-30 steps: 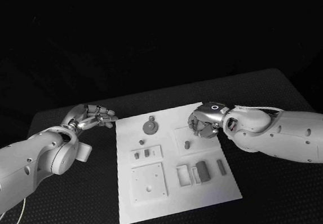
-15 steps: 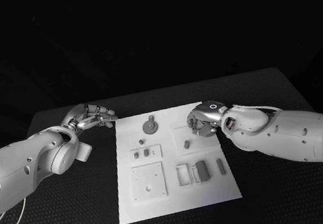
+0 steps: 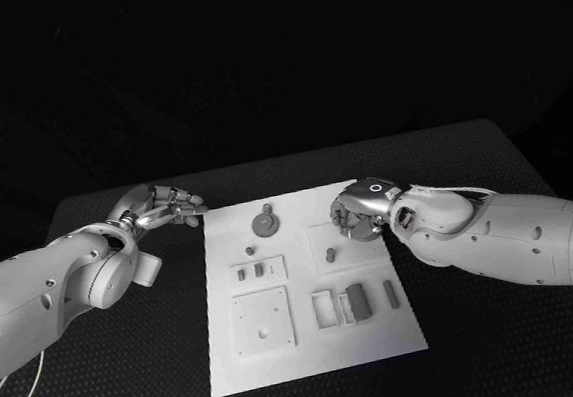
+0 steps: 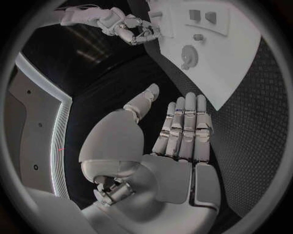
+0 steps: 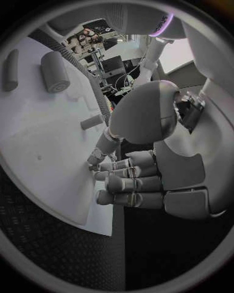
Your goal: Assemble the parts on the task board
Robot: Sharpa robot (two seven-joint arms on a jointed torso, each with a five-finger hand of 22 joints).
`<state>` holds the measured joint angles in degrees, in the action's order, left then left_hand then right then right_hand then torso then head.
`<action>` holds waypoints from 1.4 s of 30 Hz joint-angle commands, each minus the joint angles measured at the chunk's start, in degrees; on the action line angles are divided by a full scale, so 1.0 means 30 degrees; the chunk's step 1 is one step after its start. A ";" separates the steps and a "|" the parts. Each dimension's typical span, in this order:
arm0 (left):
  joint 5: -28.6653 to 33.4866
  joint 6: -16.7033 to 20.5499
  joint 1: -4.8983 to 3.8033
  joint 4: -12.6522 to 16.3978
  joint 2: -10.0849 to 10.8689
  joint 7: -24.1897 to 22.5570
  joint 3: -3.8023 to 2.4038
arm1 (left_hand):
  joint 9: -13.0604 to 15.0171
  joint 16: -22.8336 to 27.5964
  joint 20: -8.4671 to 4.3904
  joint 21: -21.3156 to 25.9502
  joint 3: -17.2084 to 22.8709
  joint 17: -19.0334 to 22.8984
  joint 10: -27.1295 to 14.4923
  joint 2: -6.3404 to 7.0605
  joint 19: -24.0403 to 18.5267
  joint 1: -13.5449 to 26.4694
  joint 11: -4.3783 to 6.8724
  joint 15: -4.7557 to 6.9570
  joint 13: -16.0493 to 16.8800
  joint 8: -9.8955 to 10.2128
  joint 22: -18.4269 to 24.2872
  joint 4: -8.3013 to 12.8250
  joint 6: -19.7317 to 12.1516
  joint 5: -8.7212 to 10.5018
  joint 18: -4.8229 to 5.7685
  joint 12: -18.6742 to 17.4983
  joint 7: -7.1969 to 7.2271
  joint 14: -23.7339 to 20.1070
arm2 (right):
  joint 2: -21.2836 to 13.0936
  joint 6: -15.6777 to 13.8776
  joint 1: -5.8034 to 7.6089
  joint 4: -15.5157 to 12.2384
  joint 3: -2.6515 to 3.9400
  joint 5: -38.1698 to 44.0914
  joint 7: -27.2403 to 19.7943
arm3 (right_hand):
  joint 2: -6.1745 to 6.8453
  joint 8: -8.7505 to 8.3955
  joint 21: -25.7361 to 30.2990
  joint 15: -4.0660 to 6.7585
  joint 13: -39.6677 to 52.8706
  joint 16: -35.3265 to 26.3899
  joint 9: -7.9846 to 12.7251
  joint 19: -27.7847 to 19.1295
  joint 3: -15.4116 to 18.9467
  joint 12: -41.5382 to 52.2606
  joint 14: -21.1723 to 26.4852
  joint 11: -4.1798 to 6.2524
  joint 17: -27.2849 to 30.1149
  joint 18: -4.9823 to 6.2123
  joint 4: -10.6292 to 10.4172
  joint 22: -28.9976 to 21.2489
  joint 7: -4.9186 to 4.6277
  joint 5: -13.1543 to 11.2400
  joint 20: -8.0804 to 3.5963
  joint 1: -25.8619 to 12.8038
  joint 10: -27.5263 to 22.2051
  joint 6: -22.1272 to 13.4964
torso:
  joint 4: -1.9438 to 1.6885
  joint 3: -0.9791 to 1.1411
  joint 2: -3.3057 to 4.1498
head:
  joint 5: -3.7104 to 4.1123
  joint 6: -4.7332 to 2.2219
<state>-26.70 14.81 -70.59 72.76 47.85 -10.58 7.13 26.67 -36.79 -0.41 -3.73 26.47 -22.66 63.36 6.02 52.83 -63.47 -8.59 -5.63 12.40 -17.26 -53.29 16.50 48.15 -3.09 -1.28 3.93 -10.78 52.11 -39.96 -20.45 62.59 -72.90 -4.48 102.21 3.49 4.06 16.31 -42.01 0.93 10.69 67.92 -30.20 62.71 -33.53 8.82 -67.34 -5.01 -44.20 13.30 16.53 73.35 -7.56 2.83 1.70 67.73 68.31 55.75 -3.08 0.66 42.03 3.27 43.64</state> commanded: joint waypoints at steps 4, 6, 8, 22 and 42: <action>0.0139 -0.0303 -0.0026 0.0031 0.0017 0.0035 -0.0012 | -0.0030 0.0107 0.0118 -0.0029 -0.0113 -0.0045 -0.0171 -0.0038 0.0004 0.0173 -0.0012 0.0018 -0.0031 -0.0033 0.0039 0.0003 -0.0123 -0.0002 0.0024 -0.0032 -0.0015 0.0183 | -0.0082 0.1443 -0.0226 0.0173 -0.0191 0.0475 0.0548 | -0.0221 0.0043 0.0020 0.0154 0.0019 -0.0098 0.0022 0.0063 -0.0008 -0.0021 -0.0069 0.0010 -0.0044 0.0568 0.0090 0.0049 -0.0058 -0.0002 -0.0069 0.0122 0.0223 0.0125 | 0.0003 0.0007 -0.0001 | -0.0008 0.0058; 0.0135 -0.0323 -0.0026 0.0031 0.0022 0.0063 -0.0012 | -0.0032 0.0113 0.0117 -0.0030 -0.0113 -0.0052 -0.0174 -0.0040 0.0006 0.0166 -0.0014 0.0018 -0.0034 -0.0034 0.0046 0.0005 -0.0126 -0.0002 0.0023 -0.0032 -0.0015 0.0186 | -0.0103 0.1502 -0.0226 0.0164 -0.0198 0.0479 0.0559 | -0.0223 0.0051 0.0015 0.0162 0.0023 -0.0099 0.0022 0.0071 0.0004 -0.0022 -0.0081 0.0018 -0.0054 0.0568 0.0090 0.0059 -0.0054 -0.0003 -0.0070 0.0131 0.0253 0.0141 | 0.0015 0.0015 -0.0005 | -0.0008 0.0058; 0.0135 -0.0343 -0.0026 0.0037 0.0028 0.0081 -0.0012 | -0.0033 0.0118 0.0116 -0.0031 -0.0112 -0.0059 -0.0176 -0.0042 0.0007 0.0160 -0.0014 0.0019 -0.0037 -0.0035 0.0052 0.0007 -0.0128 -0.0002 0.0022 -0.0031 -0.0015 0.0189 | -0.0123 0.1513 -0.0228 0.0162 -0.0206 0.0510 0.0581 | -0.0220 0.0055 0.0010 0.0167 0.0025 -0.0101 0.0022 0.0079 0.0018 -0.0024 -0.0089 0.0023 -0.0062 0.0568 0.0086 0.0068 -0.0052 -0.0004 -0.0071 0.0129 0.0275 0.0149 | 0.0018 0.0015 -0.0003 | -0.0004 0.0068; 0.0124 -0.0385 -0.0026 0.0029 0.0010 0.0098 -0.0012 | -0.0041 0.0154 0.0118 -0.0036 -0.0123 -0.0105 -0.0194 -0.0058 0.0015 0.0150 -0.0023 0.0020 -0.0058 -0.0041 0.0092 0.0002 -0.0141 -0.0001 0.0023 -0.0028 -0.0020 0.0204 | -0.0141 0.1242 -0.0252 0.0048 -0.0229 0.0937 0.0854 | -0.0206 0.0256 -0.0109 0.0430 0.0139 -0.0017 -0.0018 0.0404 -0.0673 0.0055 -0.0433 0.0261 -0.0294 0.0568 -0.0040 0.0197 0.0080 -0.0014 -0.0214 0.0917 0.0960 0.0559 | 0.0008 0.0018 0.0001 | 0.0084 0.0107; 0.0119 -0.0405 -0.0024 0.0000 -0.0007 0.0103 -0.0010 | -0.0049 0.0209 0.0119 -0.0038 -0.0133 -0.0165 -0.0209 -0.0077 0.0018 0.0121 -0.0028 0.0020 -0.0084 -0.0056 0.0146 0.0005 -0.0149 -0.0001 0.0025 -0.0023 -0.0022 0.0217 | -0.0159 0.0354 -0.0276 -0.0095 -0.0237 0.1341 0.1141 | 0.0205 0.0561 -0.0499 0.0732 0.0371 0.0198 -0.0176 0.1251 -0.2574 0.0002 -0.1058 0.0587 -0.0864 0.0568 -0.0028 0.0515 0.0326 -0.0005 -0.0532 0.0444 0.1883 0.1180 | 0.0012 0.0023 0.0011 | 0.0091 0.0171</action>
<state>-26.68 14.28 -70.59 72.70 47.92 -9.95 7.13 26.57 -36.47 -0.41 -3.73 26.47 -23.09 63.16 6.02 52.83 -63.47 -8.80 -5.43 12.23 -17.26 -52.93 16.50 48.18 -3.09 -1.26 3.93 -10.80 52.31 -40.13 -21.54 62.36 -73.69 -4.74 105.36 5.40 5.08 17.80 -43.16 3.07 10.96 68.31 -30.66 66.06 -40.88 8.65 -70.12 -2.77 -46.75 13.21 16.47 74.82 -6.46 2.66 0.20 69.30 72.83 58.90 -3.02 0.73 42.06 3.57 44.17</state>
